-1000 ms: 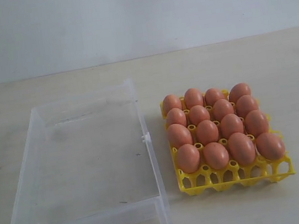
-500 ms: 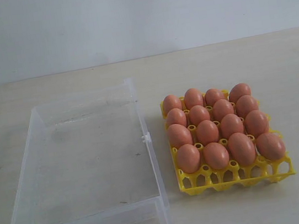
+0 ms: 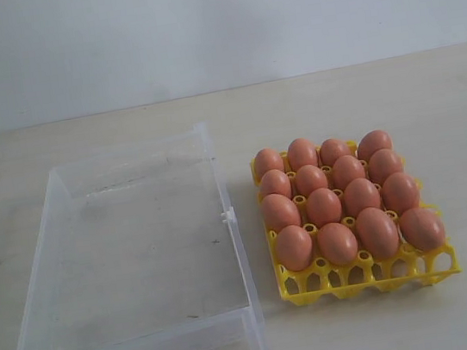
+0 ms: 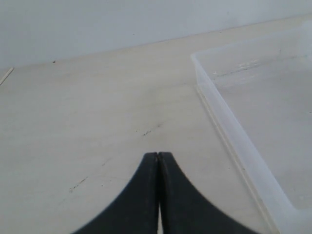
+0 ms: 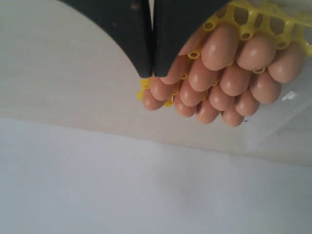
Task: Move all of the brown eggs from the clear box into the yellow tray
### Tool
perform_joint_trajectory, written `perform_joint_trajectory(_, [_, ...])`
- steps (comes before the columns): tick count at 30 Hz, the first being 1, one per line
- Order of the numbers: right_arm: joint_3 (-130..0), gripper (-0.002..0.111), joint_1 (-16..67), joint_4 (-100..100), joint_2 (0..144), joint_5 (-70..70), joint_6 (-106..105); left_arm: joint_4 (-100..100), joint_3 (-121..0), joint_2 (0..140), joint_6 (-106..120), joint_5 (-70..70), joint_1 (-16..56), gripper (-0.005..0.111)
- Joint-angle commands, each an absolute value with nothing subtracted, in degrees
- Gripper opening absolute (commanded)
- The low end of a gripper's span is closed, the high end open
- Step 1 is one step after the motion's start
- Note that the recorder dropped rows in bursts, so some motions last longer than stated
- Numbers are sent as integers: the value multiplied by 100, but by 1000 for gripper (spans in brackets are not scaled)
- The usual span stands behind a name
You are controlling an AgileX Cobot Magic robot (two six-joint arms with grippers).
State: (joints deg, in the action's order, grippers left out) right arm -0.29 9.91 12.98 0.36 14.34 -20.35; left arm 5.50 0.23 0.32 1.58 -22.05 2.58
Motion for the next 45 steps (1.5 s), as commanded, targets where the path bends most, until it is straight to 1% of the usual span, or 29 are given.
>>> perform_joint_trajectory(1, [0,0,965,1308,0,1531,-2075,544,0,0,132,-2169,286,0])
perform_joint_trajectory(7, [0,0,965,1308,0,1519,-1580,544,0,0,132,-2169,286,0])
perform_joint_trajectory(40, [0,0,965,1342,0,1619,-1241,544,0,0,132,-2169,286,0])
perform_joint_trajectory(45, [0,0,965,1320,0,1598,-428,544,0,0,132,-2169,286,0])
